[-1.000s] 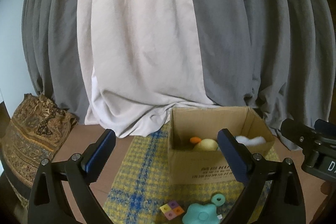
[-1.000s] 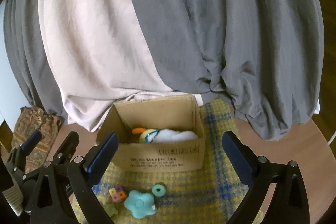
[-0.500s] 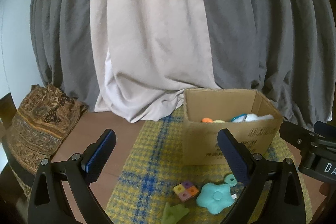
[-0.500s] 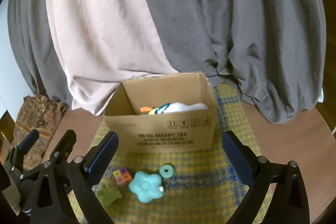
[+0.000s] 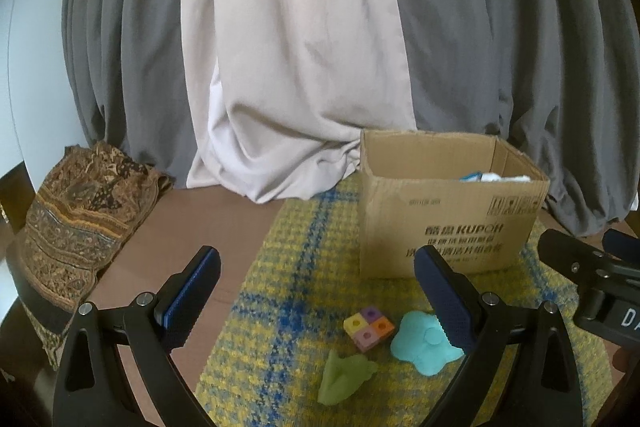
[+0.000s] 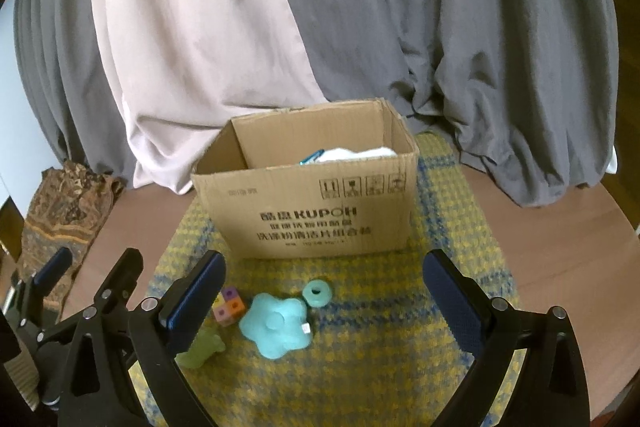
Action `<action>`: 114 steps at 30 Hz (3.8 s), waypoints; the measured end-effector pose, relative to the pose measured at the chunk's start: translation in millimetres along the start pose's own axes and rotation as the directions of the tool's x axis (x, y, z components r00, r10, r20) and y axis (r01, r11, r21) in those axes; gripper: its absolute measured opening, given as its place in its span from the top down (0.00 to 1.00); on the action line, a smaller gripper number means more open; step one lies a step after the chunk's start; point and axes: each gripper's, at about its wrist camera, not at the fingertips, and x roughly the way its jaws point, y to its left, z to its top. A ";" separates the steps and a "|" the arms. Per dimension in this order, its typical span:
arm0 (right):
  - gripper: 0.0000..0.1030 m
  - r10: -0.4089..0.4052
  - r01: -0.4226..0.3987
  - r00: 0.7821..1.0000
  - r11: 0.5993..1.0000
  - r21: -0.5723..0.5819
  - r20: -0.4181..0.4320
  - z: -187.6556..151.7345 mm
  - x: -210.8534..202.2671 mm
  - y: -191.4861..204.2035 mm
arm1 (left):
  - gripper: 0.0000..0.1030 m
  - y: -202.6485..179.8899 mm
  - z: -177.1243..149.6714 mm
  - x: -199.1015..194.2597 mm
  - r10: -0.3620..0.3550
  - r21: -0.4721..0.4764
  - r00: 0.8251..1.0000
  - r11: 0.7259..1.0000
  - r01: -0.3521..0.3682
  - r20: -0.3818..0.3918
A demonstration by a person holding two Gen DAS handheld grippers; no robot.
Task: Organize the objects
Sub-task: 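Lift both open grippers out of the box and back over the table, then grasp the green dinosaur with the left gripper while the right grasps the teal star plush, then carry the dinosaur and star plush into the box and open both grippers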
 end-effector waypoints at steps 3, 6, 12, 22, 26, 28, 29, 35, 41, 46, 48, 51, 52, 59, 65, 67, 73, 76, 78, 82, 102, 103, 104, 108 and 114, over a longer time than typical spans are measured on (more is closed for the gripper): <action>0.04 -0.004 0.004 1.000 1.000 0.001 -0.011 -7.4 3.2 -0.5 | 0.04 0.6 -7.5 2.1 0.002 -0.003 1.000 1.000 -0.002 -0.011; 0.04 -0.007 0.008 1.000 1.000 0.009 -0.024 -14.8 7.0 -2.6 | 0.04 1.0 -15.5 3.4 0.005 -0.004 1.000 1.000 -0.005 -0.023; 0.04 -0.018 0.020 0.999 1.000 0.023 -0.051 -30.6 14.4 -9.9 | 0.04 0.5 -33.7 9.8 0.000 -0.002 0.998 1.000 0.000 -0.057; 0.04 -0.027 0.032 0.993 0.999 0.039 -0.112 -56.8 32.8 -17.7 | 0.04 1.9 -64.6 25.5 -0.010 -0.013 0.993 1.000 0.008 -0.119; 0.04 -0.033 0.039 0.990 0.999 0.039 -0.135 -64.4 40.9 -19.8 | 0.04 0.2 -74.7 34.1 -0.026 -0.019 0.988 1.000 0.023 -0.150; 0.04 -0.035 0.041 0.989 0.998 0.039 -0.145 -67.5 44.1 -20.5 | 0.04 -1.0 -79.0 38.4 -0.037 -0.020 0.986 0.999 0.034 -0.163; 0.04 -0.036 0.042 0.988 0.998 0.038 -0.150 -69.4 45.8 -20.8 | 0.04 -1.5 -80.9 40.3 -0.038 -0.018 0.985 0.999 0.035 -0.169; 0.04 -0.036 0.043 0.985 0.998 0.040 -0.172 -73.4 55.0 -22.2 | 0.04 -3.2 -89.5 52.4 -0.053 -0.020 0.978 0.999 0.050 -0.204; 0.04 -0.036 0.043 0.982 0.998 0.035 -0.186 -74.7 62.6 -21.0 | 0.04 -2.7 -95.8 67.4 -0.066 -0.027 0.965 0.998 0.061 -0.254; 0.04 -0.031 0.040 0.980 0.998 0.042 -0.195 -74.6 66.5 -22.1 | 0.05 -3.9 -97.3 74.4 -0.079 -0.026 0.956 0.997 0.075 -0.284; 0.04 -0.031 0.040 0.980 0.998 0.042 -0.195 -74.7 67.3 -21.6 | 0.09 -4.5 -97.8 76.2 -0.084 -0.026 0.953 0.997 0.079 -0.292; 0.04 -0.030 0.038 0.979 0.999 0.039 -0.200 -75.6 69.3 -20.8 | 0.19 -6.0 -98.4 79.0 -0.091 -0.023 0.948 0.996 0.088 -0.306; 0.04 -0.029 0.037 0.979 0.999 0.038 -0.201 -75.9 69.8 -20.3 | 0.23 -6.7 -99.0 80.6 -0.093 -0.021 0.944 0.996 0.091 -0.315; 0.04 -0.030 0.036 0.979 0.999 0.031 -0.203 -75.8 70.5 -18.6 | 0.55 -7.9 -100.7 83.9 -0.115 -0.014 0.935 0.993 0.117 -0.336; 0.04 -0.025 0.029 0.978 0.999 0.015 -0.209 -74.7 73.6 -12.0 | 0.56 -2.3 -100.5 76.5 -0.119 -0.025 0.941 0.993 0.117 -0.316; 0.04 -0.022 0.024 0.977 1.000 0.004 -0.213 -74.6 75.3 -6.6 | 0.56 1.1 -100.4 72.7 -0.116 -0.026 0.944 0.993 0.114 -0.309; 0.04 0.000 -0.011 0.968 0.999 -0.041 -0.251 -76.1 87.3 13.9 | 0.56 15.0 -99.6 64.4 -0.102 -0.038 0.949 0.995 0.095 -0.298; 0.04 0.004 -0.020 0.964 0.998 -0.056 -0.267 -76.3 94.6 24.1 | 0.56 24.8 -98.4 62.7 -0.087 -0.049 0.951 0.996 0.076 -0.295; 0.04 0.004 -0.021 0.961 0.998 -0.061 -0.276 -76.1 100.0 29.6 | 0.56 30.8 -98.0 62.0 -0.075 -0.055 0.953 0.997 0.062 -0.294; 0.04 0.001 -0.020 0.955 0.998 -0.059 -0.297 -77.3 111.0 37.4 | 0.56 39.6 -97.3 63.2 -0.058 -0.061 0.954 0.997 0.041 -0.295; 0.29 -0.007 -0.029 0.948 0.994 -0.107 -0.320 -80.0 130.0 57.0 | 0.56 41.3 -96.6 71.1 -0.055 -0.062 0.950 0.997 0.038 -0.309; 0.30 -0.002 -0.033 0.948 0.994 -0.103 -0.318 -79.8 129.6 55.9 | 0.56 41.1 -96.3 70.7 -0.054 -0.061 0.950 0.997 0.037 -0.308; 0.30 0.003 -0.036 0.949 0.994 -0.098 -0.314 -79.7 128.1 54.3 | 0.56 41.0 -96.0 70.3 -0.052 -0.060 0.950 0.998 0.035 -0.307; 0.31 0.008 -0.039 0.956 0.994 -0.101 -0.294 -77.0 122.1 52.9 | 0.56 38.3 -94.3 68.0 -0.053 -0.056 0.951 0.998 0.037 -0.306; 0.31 -0.002 -0.023 0.970 0.995 -0.100 -0.243 -65.0 106.7 46.8 | 0.56 27.9 -85.4 62.7 -0.054 -0.045 0.955 0.998 0.043 -0.291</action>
